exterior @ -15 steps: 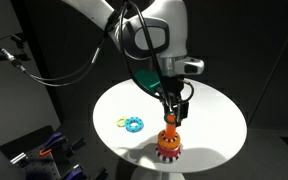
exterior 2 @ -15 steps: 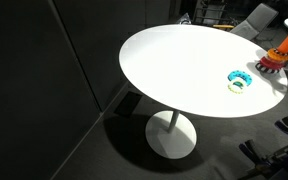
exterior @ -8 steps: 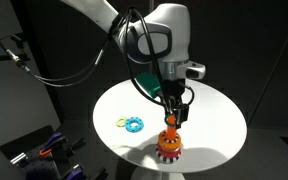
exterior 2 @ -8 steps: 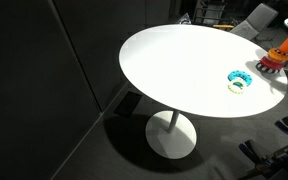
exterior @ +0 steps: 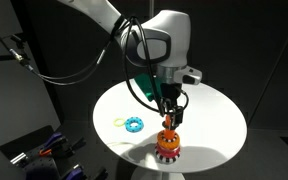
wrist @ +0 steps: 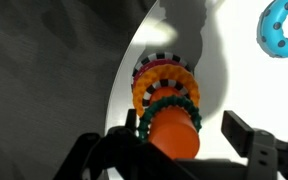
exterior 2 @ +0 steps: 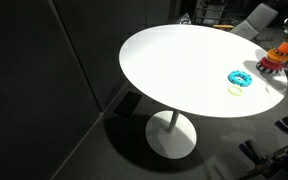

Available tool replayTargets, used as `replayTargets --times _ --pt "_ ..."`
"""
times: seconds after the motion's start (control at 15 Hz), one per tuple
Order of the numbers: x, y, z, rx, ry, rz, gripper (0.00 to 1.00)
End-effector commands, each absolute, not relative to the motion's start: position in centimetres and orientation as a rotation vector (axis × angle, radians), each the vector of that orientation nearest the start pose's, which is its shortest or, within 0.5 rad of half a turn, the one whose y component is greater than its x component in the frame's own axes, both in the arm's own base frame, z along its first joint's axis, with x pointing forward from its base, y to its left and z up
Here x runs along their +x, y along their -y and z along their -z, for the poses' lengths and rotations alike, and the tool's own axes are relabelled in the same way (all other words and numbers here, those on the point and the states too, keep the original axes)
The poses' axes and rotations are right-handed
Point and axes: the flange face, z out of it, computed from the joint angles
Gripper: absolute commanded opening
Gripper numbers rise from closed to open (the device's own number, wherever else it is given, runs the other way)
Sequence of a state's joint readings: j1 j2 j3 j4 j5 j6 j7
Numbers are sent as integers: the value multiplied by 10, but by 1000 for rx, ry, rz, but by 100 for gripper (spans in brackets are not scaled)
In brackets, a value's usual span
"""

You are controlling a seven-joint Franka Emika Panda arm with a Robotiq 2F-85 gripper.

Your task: Pick up the green ring and put it on the ring holder

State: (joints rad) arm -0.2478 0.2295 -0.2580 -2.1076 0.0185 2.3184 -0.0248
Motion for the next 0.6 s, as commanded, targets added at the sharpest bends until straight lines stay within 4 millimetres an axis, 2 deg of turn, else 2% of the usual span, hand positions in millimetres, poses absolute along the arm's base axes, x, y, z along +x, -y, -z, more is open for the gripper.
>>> replayTargets --times 0.0,0.53 --pt "503 275 -319 -3060 -725 -59 100" --pt "497 255 -320 -3055 -580 -147 100"
